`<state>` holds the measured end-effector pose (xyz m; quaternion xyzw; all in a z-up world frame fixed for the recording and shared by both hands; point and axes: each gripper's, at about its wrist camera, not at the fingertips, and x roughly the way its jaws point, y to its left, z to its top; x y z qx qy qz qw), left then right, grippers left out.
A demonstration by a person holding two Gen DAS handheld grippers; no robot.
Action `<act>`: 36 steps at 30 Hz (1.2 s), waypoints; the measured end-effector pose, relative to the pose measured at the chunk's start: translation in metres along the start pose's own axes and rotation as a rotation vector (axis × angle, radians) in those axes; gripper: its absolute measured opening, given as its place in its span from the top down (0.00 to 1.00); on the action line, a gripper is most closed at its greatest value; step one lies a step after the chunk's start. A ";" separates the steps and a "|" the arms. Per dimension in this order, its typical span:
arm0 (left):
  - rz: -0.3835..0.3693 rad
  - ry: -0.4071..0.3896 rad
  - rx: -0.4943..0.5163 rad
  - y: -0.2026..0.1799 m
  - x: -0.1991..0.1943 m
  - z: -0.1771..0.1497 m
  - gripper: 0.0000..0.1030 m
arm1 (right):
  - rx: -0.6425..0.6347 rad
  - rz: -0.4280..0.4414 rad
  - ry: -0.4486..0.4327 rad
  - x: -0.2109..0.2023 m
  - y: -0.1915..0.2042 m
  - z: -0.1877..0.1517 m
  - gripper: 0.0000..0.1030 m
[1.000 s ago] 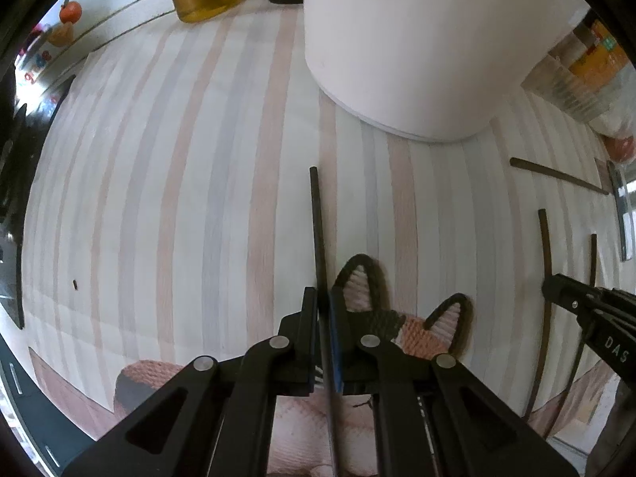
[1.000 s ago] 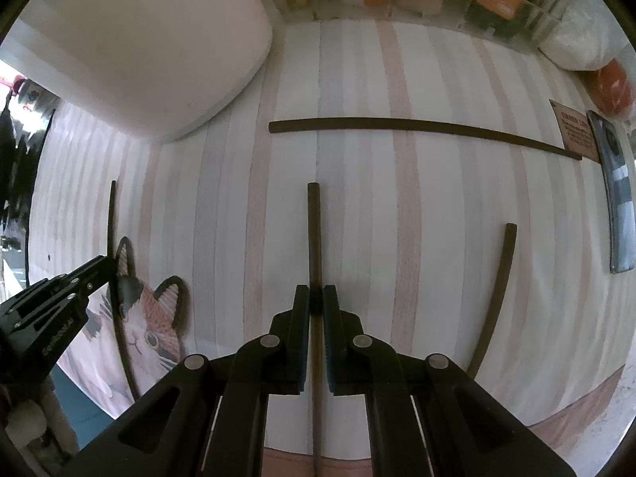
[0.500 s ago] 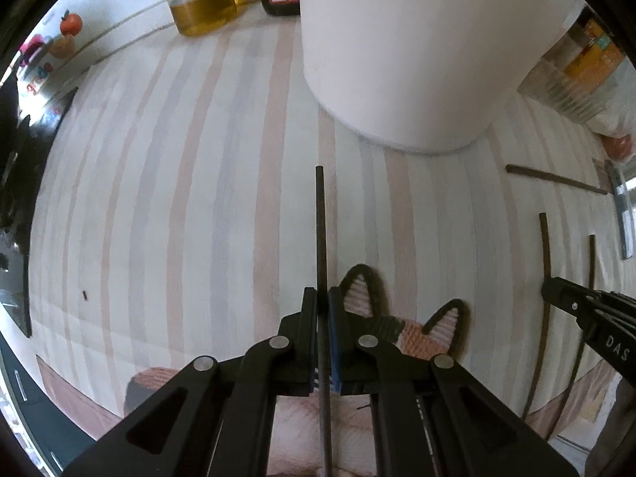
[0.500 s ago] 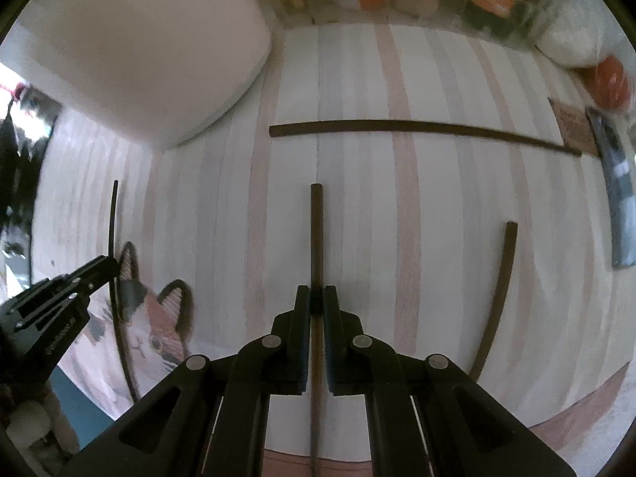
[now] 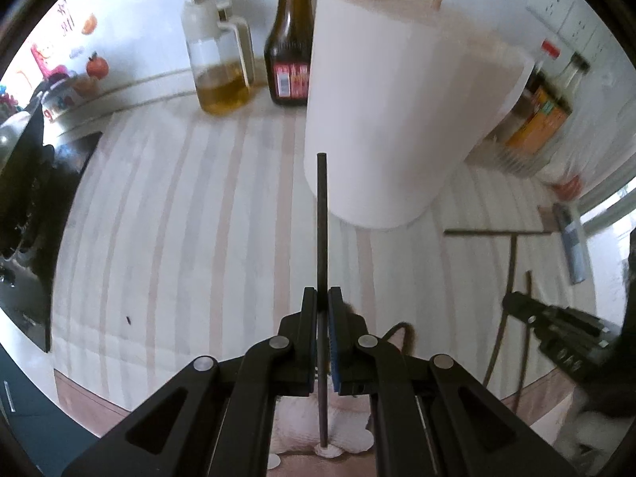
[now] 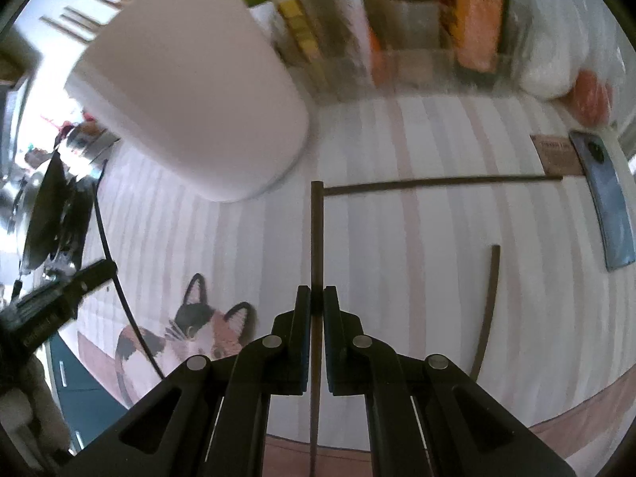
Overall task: Organize utensils
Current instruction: 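Lift the left tool's dark chopstick toward the holder while the right tool lifts its dark chopstick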
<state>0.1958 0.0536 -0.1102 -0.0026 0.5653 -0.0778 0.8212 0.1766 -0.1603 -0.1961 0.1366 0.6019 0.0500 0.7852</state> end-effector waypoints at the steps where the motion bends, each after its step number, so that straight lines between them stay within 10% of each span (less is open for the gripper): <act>1: -0.001 -0.016 -0.003 0.000 -0.006 0.002 0.97 | -0.015 -0.011 -0.015 -0.002 0.004 0.000 0.94; 36: -0.004 -0.329 -0.030 0.011 -0.138 0.052 0.97 | -0.173 0.004 -0.551 -0.155 0.067 0.044 0.95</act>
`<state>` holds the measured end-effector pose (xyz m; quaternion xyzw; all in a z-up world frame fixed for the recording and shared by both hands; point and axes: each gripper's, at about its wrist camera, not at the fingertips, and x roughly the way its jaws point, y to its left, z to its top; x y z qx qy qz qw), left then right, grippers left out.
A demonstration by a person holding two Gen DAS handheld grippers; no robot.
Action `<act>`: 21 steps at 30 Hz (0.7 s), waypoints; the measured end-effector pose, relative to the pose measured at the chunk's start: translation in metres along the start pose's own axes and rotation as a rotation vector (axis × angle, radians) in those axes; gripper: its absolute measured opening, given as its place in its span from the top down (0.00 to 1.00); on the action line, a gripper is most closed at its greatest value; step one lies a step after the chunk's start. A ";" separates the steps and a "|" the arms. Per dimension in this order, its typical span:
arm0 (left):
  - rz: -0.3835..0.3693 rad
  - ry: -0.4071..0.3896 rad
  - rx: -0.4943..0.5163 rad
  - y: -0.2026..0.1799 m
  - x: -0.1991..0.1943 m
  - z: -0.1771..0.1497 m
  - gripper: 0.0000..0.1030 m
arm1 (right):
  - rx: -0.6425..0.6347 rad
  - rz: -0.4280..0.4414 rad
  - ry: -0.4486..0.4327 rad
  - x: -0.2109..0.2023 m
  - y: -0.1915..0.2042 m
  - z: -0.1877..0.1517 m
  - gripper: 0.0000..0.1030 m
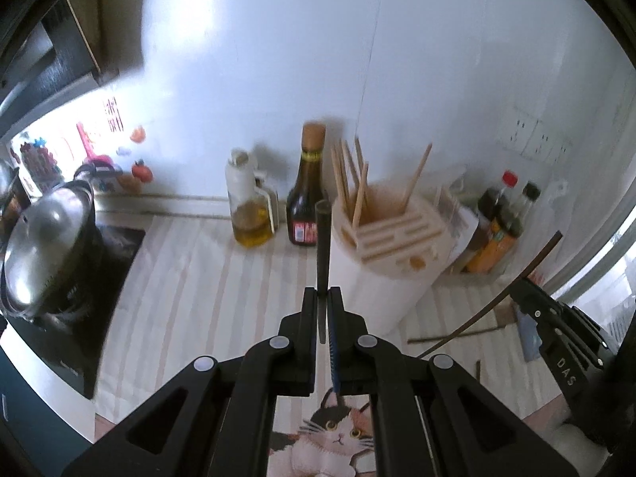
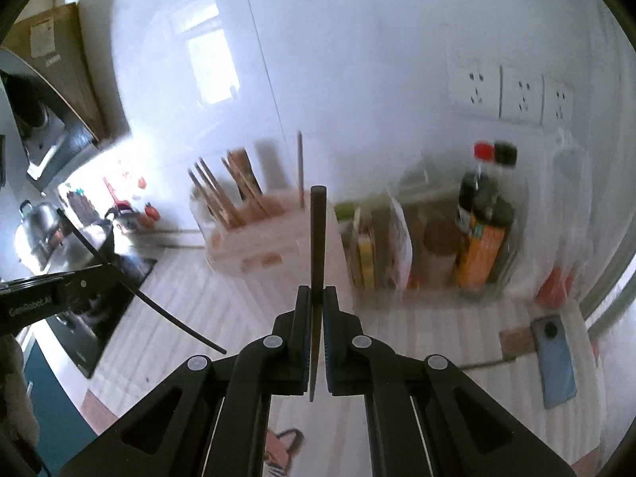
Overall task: Organize utensils
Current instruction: 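Lift the left tool's dark chopstick toward the holder while the right tool lifts its dark chopstick, then lower the left tool's dark chopstick into the holder while the right tool lowers its chopstick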
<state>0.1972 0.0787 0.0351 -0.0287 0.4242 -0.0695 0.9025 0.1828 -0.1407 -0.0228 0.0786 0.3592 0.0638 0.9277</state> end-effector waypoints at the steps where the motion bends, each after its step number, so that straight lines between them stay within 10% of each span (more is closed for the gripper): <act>1: -0.003 -0.011 -0.001 0.000 -0.005 0.005 0.97 | 0.000 0.009 -0.017 -0.005 0.002 0.008 0.95; 21: -0.100 -0.180 0.034 -0.031 -0.043 0.126 0.98 | -0.033 0.059 -0.227 -0.044 0.031 0.161 0.95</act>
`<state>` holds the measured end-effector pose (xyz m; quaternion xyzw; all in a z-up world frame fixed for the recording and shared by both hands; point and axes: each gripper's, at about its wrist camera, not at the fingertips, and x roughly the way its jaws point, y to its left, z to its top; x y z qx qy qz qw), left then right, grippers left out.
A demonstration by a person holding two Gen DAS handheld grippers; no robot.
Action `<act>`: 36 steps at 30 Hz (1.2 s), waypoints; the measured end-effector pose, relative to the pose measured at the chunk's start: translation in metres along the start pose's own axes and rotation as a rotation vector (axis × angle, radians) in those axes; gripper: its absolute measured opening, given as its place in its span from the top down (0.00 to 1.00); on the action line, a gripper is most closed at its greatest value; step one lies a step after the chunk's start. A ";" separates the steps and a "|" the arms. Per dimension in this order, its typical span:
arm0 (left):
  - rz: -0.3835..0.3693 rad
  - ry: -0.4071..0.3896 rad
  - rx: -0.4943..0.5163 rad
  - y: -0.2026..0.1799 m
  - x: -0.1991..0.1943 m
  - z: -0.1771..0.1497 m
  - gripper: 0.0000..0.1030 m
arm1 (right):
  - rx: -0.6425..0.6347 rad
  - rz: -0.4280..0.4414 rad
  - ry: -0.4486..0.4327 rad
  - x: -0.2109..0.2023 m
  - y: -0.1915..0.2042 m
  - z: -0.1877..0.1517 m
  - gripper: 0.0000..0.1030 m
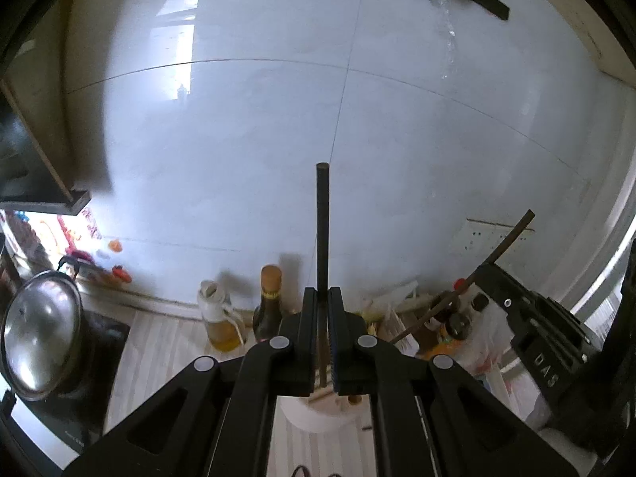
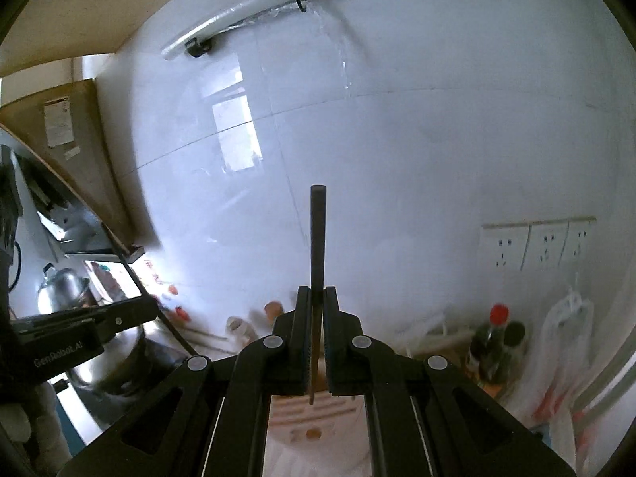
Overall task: Organize utensils
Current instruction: 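Lower the left tool's dark chopstick into the holder while the right tool lowers its chopstick, then open both grippers over the holder and move both tools back to the mat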
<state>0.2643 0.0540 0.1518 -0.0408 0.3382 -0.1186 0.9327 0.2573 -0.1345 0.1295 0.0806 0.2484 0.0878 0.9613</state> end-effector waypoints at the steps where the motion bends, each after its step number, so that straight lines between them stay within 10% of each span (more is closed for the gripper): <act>1: 0.002 0.008 0.007 -0.001 0.008 0.003 0.98 | -0.005 -0.008 0.001 0.008 0.000 0.004 0.95; 15: 0.038 0.189 0.012 0.007 0.099 -0.002 0.90 | 0.063 -0.010 0.212 0.114 -0.020 -0.012 0.94; 20: 0.061 0.118 -0.041 0.013 0.081 0.005 0.21 | 0.088 0.012 0.255 0.118 -0.031 -0.012 0.56; 29: 0.142 0.074 0.015 0.000 0.060 -0.029 0.00 | 0.160 -0.082 0.249 0.061 -0.074 -0.038 0.51; 36: 0.129 0.205 0.069 -0.033 0.086 -0.105 0.00 | 0.272 -0.254 0.465 0.031 -0.137 -0.150 0.51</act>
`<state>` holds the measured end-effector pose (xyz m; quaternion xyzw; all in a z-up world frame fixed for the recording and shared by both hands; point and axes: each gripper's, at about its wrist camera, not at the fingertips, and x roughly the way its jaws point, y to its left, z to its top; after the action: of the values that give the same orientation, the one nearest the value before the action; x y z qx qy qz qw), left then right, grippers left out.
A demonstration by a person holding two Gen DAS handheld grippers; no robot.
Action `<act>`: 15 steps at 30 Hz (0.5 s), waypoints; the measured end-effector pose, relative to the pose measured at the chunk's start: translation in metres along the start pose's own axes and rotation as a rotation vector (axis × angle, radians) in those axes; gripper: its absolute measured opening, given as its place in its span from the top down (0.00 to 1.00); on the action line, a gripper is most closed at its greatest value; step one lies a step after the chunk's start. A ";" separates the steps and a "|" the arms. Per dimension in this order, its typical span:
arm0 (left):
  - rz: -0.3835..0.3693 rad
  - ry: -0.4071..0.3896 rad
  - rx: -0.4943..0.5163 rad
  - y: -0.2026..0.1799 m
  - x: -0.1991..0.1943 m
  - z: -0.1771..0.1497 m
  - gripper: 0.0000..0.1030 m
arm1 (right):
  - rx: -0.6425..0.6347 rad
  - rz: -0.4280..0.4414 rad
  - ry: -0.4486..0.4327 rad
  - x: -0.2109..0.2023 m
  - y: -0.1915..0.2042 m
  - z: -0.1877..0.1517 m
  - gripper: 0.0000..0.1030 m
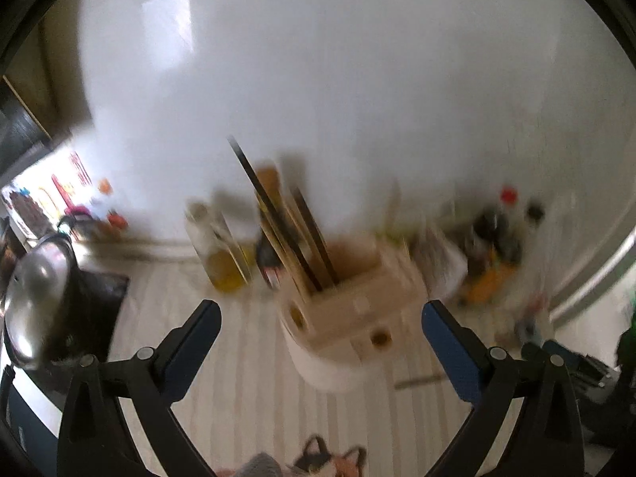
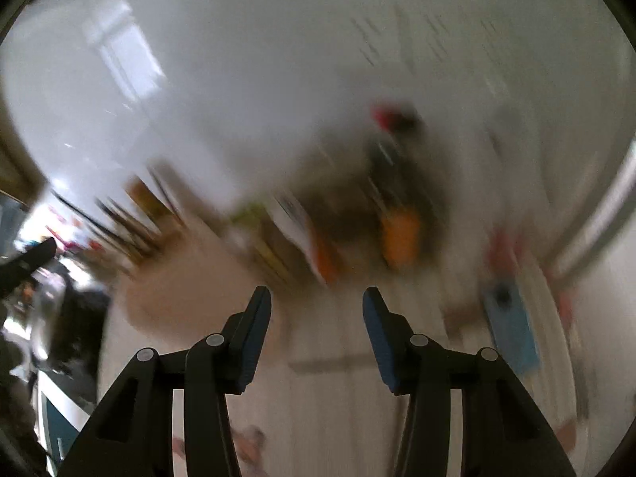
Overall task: Organize utensils
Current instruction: 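Open both grippers over the holder and move both tools back to the mat, then grasp a dark chopstick near the phone with the right gripper while the left tool reaches toward another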
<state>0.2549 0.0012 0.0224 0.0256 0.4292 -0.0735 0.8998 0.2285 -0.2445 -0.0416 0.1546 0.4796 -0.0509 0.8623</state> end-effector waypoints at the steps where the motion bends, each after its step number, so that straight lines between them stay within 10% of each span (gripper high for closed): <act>1: -0.001 0.034 0.018 -0.009 0.010 -0.011 0.00 | 0.016 -0.022 0.038 0.009 -0.011 -0.013 0.51; 15: 0.037 0.322 0.204 -0.084 0.103 -0.122 0.00 | 0.061 -0.160 0.437 0.110 -0.093 -0.168 0.51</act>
<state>0.2124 -0.0802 -0.1331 0.1362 0.5572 -0.0949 0.8136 0.1289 -0.2732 -0.2371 0.1493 0.6640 -0.0990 0.7260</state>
